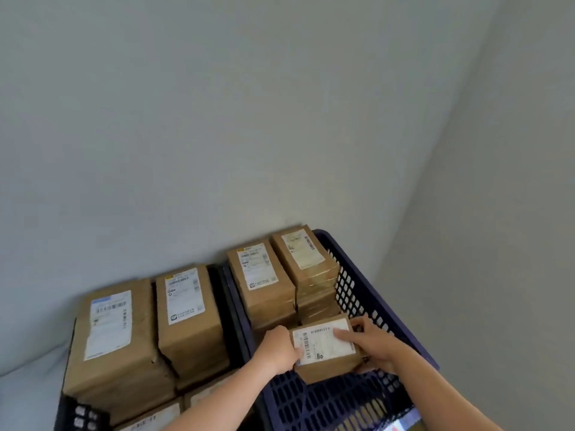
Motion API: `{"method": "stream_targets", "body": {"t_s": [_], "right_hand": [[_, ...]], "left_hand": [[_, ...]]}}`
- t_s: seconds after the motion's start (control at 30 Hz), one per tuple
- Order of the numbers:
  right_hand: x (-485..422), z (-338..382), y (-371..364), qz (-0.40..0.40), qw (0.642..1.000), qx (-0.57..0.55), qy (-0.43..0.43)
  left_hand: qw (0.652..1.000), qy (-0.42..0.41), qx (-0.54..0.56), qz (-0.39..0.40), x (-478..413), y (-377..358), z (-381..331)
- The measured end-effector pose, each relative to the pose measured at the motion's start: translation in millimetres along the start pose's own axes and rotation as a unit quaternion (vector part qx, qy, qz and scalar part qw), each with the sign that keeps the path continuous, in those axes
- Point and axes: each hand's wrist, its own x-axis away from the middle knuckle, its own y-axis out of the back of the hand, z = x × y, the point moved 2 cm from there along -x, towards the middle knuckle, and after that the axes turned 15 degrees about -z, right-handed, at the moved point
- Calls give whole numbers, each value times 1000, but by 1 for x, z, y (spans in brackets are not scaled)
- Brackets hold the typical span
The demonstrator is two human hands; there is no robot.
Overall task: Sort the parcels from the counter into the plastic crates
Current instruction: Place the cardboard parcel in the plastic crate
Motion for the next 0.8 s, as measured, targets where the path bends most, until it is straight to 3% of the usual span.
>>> {"method": "stream_targets", "body": {"t_s": [0.1, 0.3, 0.47, 0.57, 0.63, 0.73, 0.8], "right_hand": [[-50, -14, -19, 37, 999, 13, -20], [-94, -17, -61, 102, 994, -12, -37], [-102, -20, -101, 48, 994, 74, 62], [-102, -14, -105, 34, 974, 182, 130], [-100, -9, -100, 17, 929, 312, 200], [-89, 0, -94, -45, 792, 462, 396], [-82, -5, -99, -13, 721, 485, 495]], "left_hand": [[994, -20, -109, -17, 0, -21, -3], [971, -60, -227, 36, -5, -62, 2], [949, -25, -308, 68, -7, -72, 12], [946, 14, -316, 68, -12, -76, 16], [948, 29, -310, 61, -17, -79, 15], [952, 30, -303, 42, -25, -82, 15], [951, 37, -303, 41, -31, -83, 15]]}}
